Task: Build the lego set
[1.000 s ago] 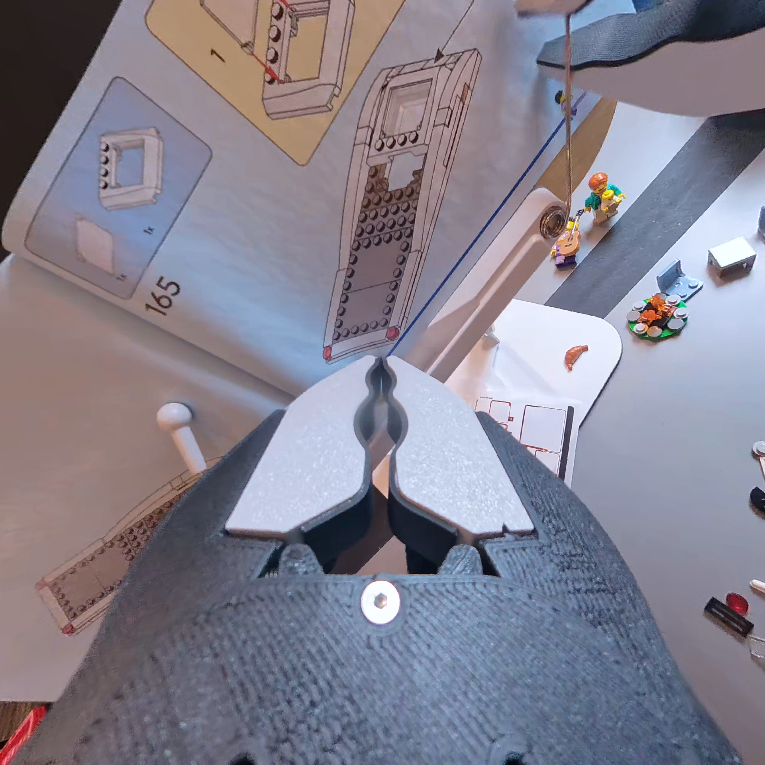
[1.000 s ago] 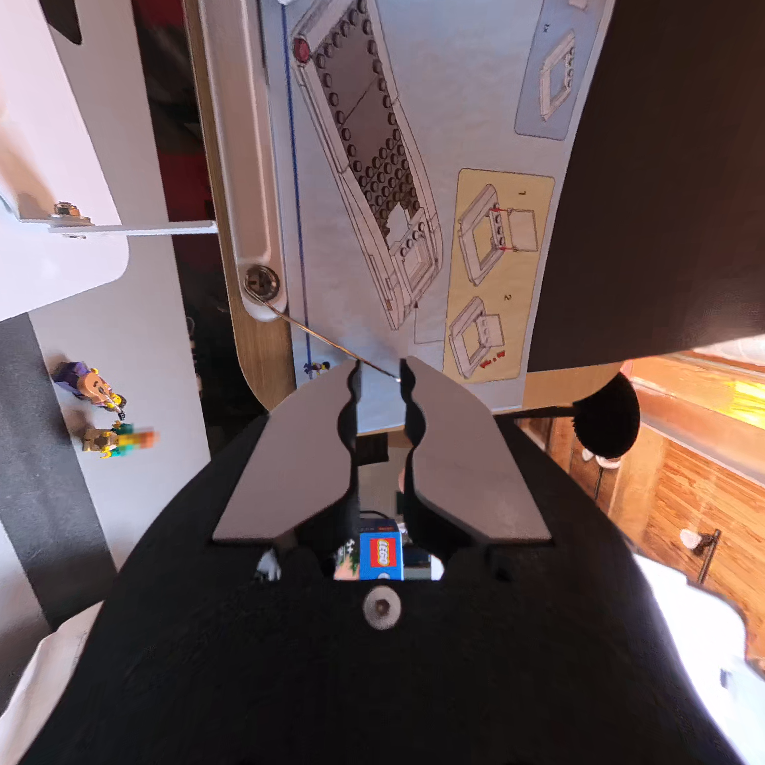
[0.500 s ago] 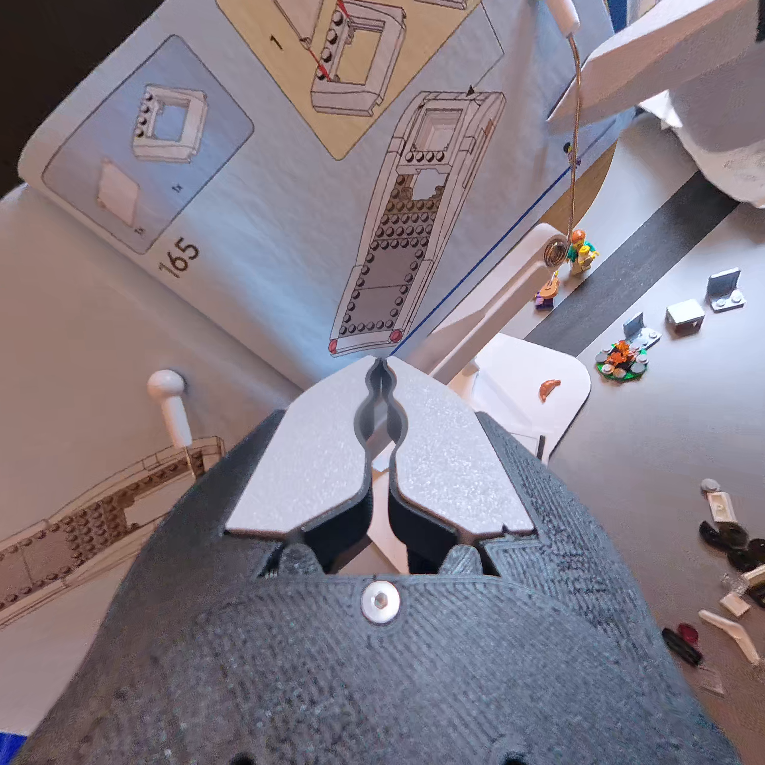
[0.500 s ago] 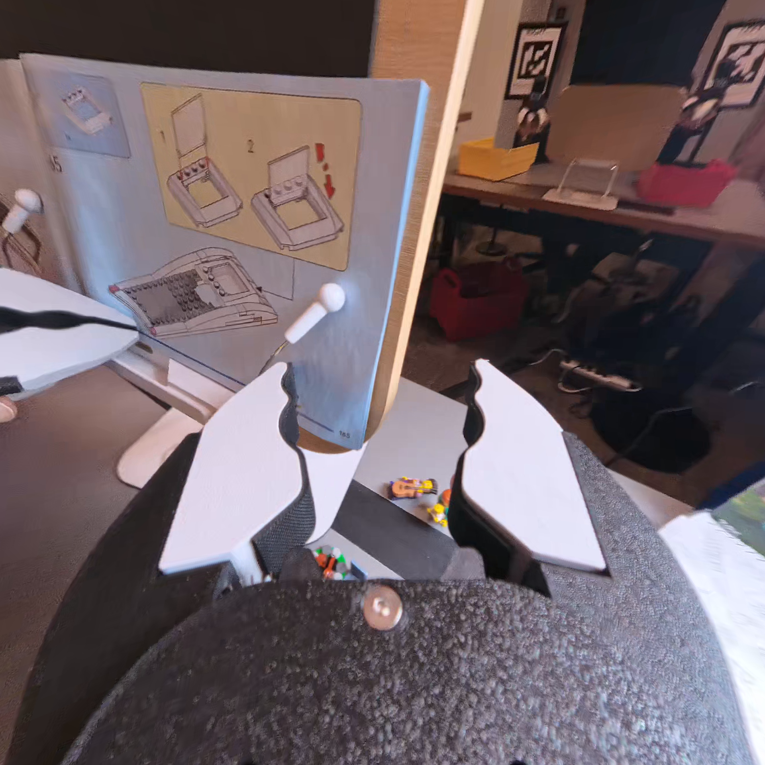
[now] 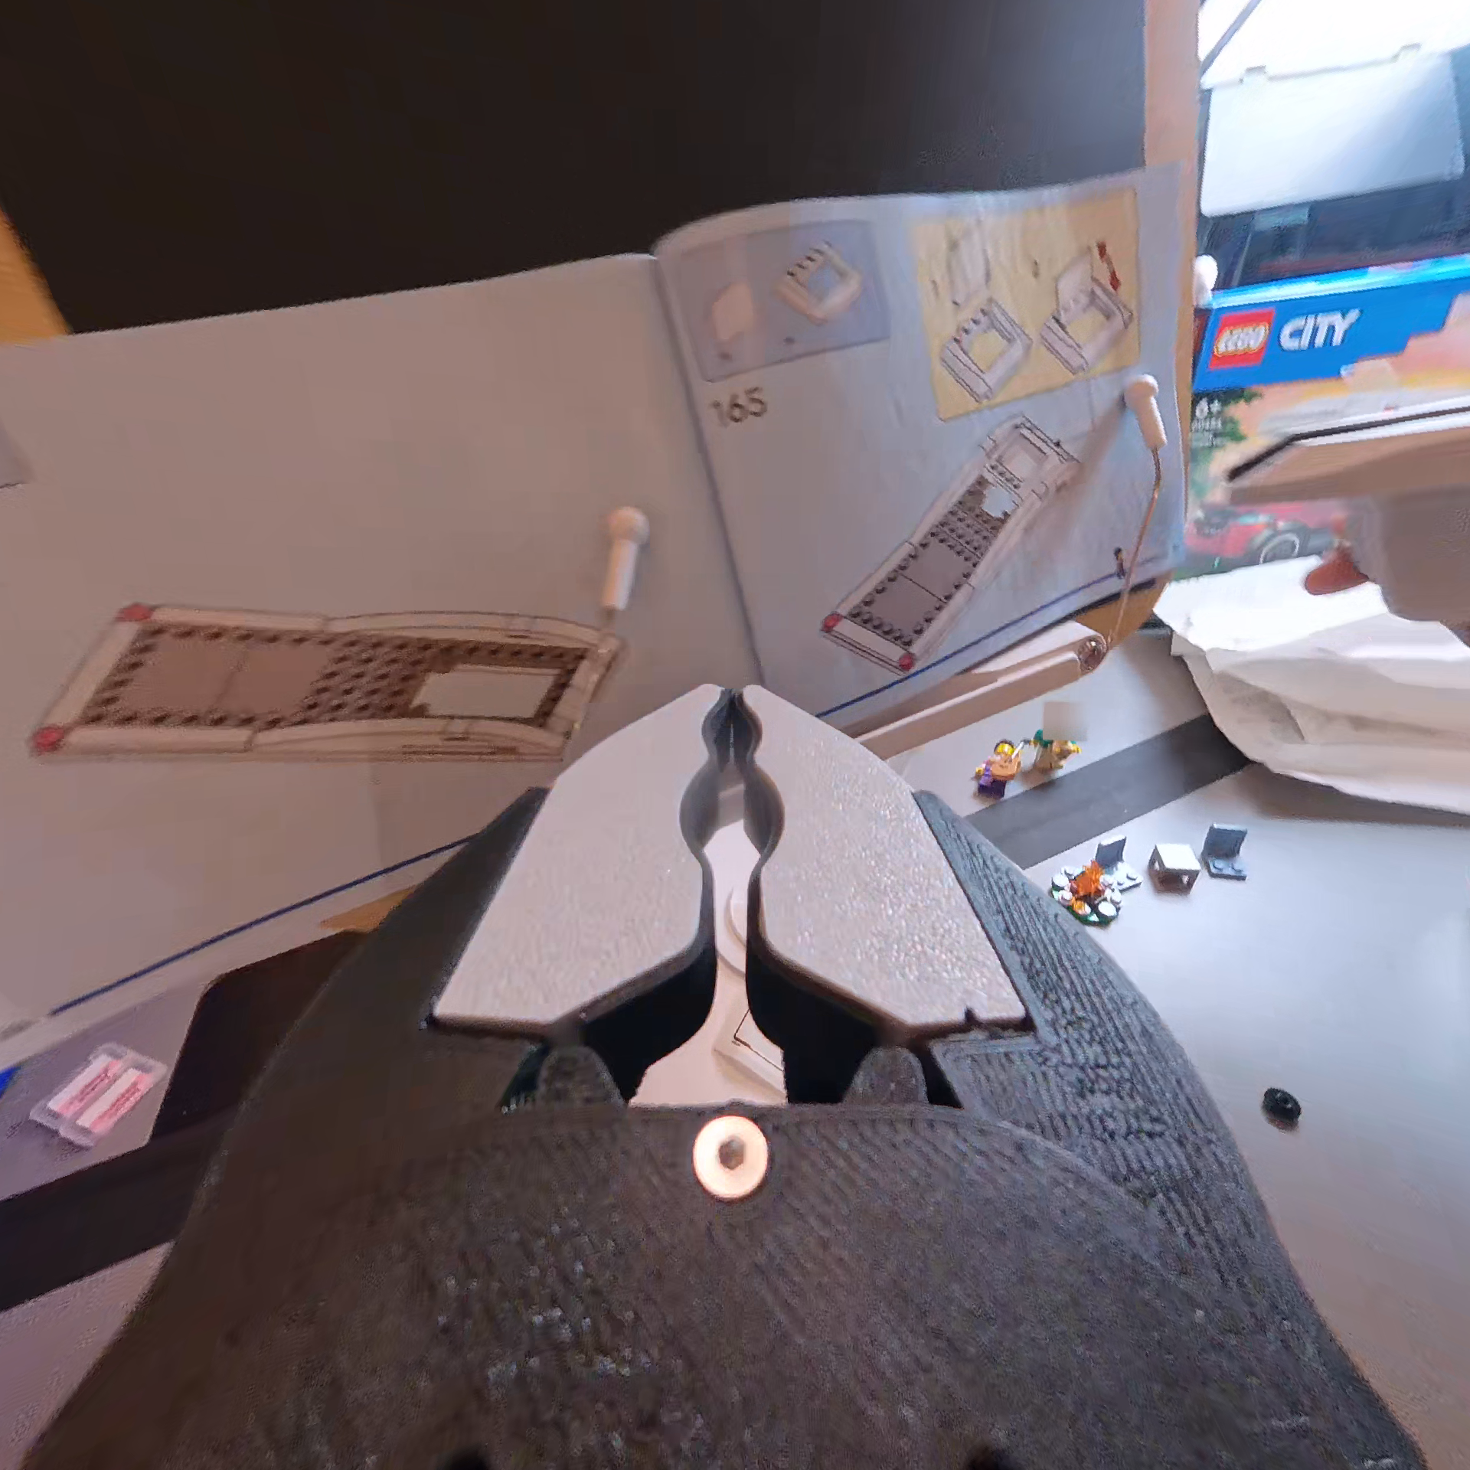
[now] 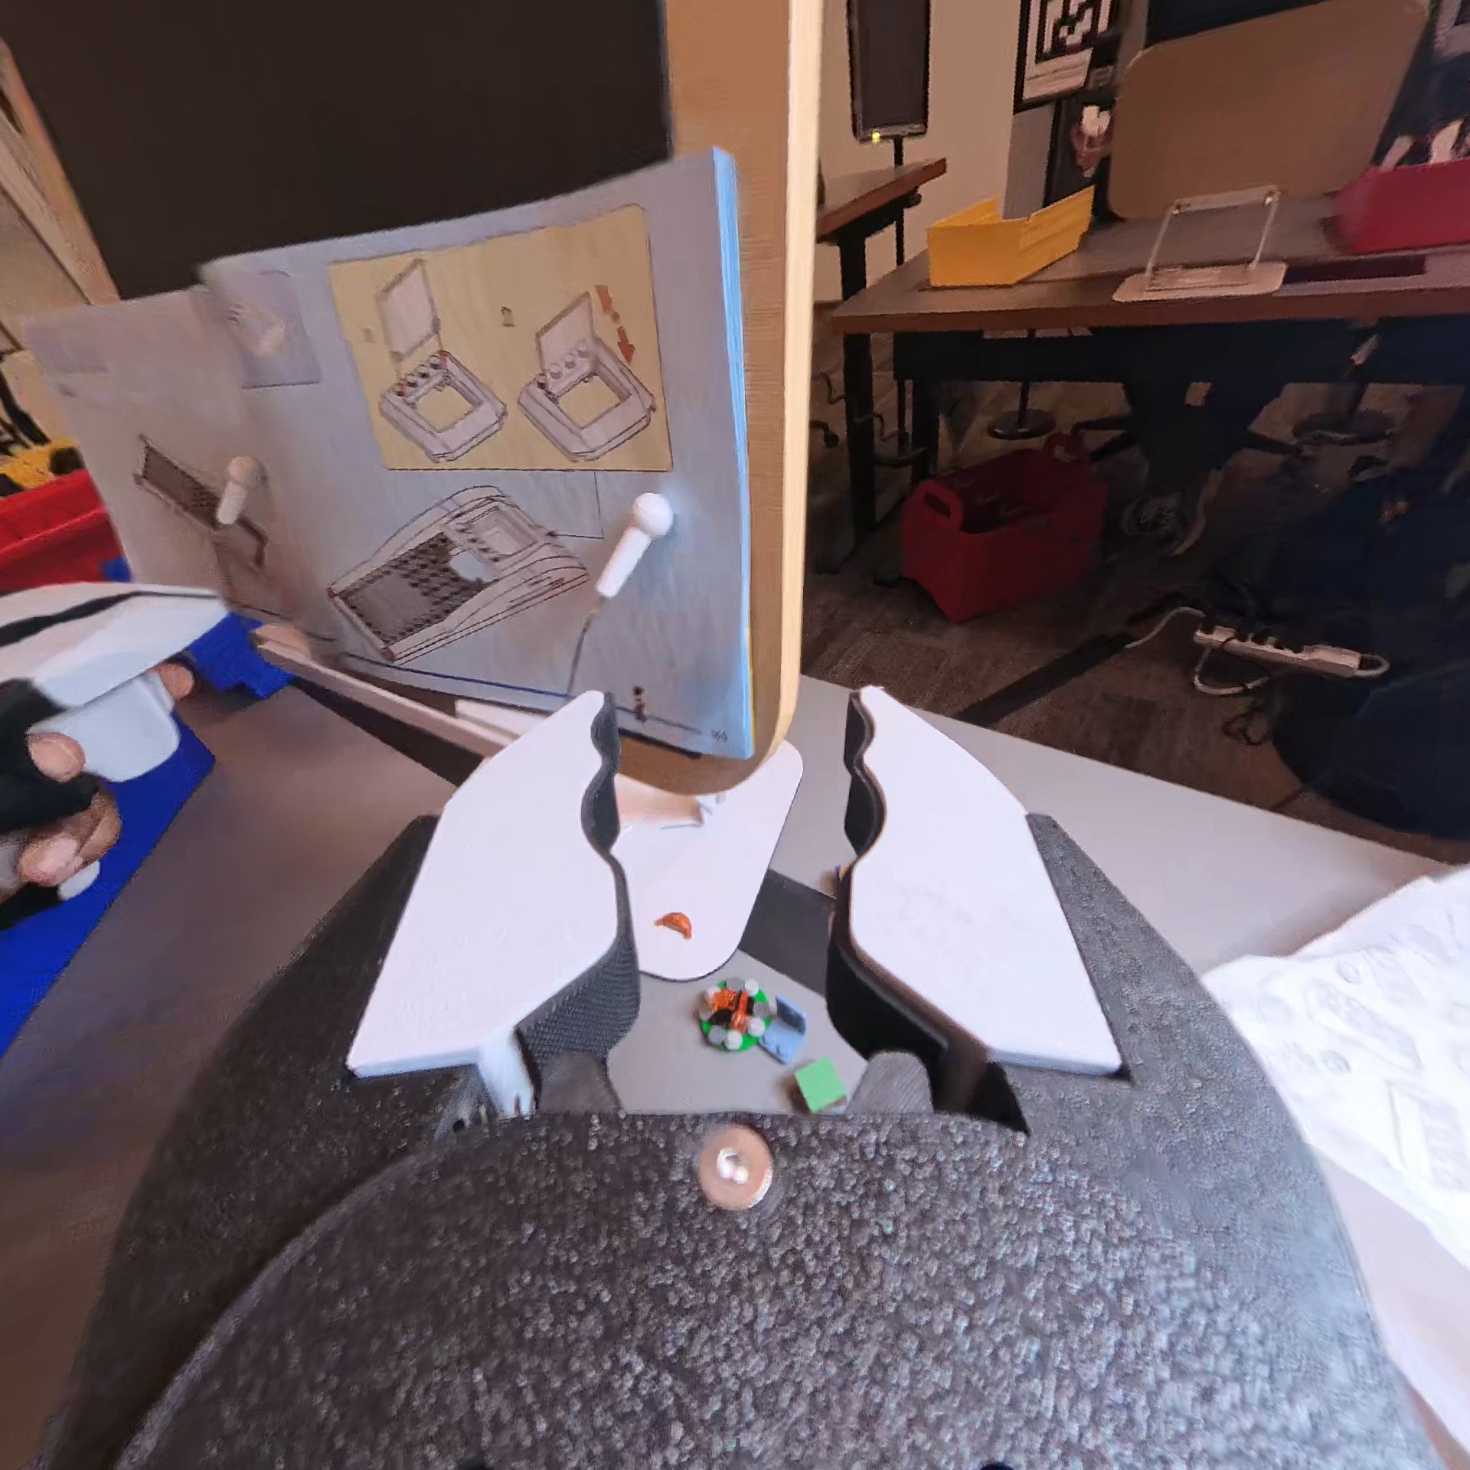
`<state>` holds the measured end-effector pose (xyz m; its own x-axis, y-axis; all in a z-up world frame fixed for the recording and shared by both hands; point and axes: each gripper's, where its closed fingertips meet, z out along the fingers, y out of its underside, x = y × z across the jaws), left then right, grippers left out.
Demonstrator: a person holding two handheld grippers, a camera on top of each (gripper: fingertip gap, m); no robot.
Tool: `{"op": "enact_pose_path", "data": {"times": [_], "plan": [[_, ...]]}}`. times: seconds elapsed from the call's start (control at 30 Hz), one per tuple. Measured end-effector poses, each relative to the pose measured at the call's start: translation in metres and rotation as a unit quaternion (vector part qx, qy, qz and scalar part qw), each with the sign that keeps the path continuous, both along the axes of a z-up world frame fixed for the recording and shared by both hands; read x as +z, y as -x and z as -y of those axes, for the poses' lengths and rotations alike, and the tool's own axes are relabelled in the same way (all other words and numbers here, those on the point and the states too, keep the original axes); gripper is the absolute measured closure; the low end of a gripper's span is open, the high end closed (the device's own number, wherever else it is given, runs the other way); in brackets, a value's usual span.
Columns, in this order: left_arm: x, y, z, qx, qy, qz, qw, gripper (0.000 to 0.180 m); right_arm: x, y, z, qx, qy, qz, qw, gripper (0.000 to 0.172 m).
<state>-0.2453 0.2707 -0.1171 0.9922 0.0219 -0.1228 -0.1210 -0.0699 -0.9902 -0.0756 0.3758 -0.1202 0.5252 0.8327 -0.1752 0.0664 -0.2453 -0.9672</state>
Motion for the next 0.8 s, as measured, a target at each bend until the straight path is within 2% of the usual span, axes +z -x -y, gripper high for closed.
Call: {"op": "enact_pose_path", "data": {"times": [0.07, 0.17, 0.27, 0.37, 0.47, 0.6, 0.8], "plan": [[0.007, 0.016, 0.011, 0.015, -0.024, 0.032, 0.999, 0.18, 0.016, -0.018, 0.036, 0.009, -0.057, -0.027, 0.998, 0.119], [0.021, 0.042, 0.027, 0.044, -0.062, 0.06, 0.995, 0.18, 0.022, -0.044, 0.117, 0.061, -0.129, -0.063, 0.988, 0.119], [0.038, 0.064, 0.045, 0.077, -0.101, 0.061, 0.99, 0.18, 0.005, -0.077, 0.183, 0.077, -0.179, -0.072, 0.978, 0.119], [0.055, 0.086, 0.058, 0.111, -0.129, 0.047, 0.984, 0.18, -0.023, -0.107, 0.221, 0.069, -0.203, -0.066, 0.975, 0.123], [0.068, 0.11, 0.059, 0.143, -0.126, 0.032, 0.981, 0.18, -0.042, -0.125, 0.233, 0.056, -0.244, -0.047, 0.967, 0.13], [0.071, 0.135, 0.047, 0.176, -0.098, 0.011, 0.979, 0.18, -0.046, -0.128, 0.223, 0.044, -0.265, -0.018, 0.963, 0.13], [0.066, 0.148, 0.04, 0.191, -0.083, 0.002, 0.978, 0.18, -0.059, -0.121, 0.228, 0.066, -0.213, -0.022, 0.975, 0.133]]}}
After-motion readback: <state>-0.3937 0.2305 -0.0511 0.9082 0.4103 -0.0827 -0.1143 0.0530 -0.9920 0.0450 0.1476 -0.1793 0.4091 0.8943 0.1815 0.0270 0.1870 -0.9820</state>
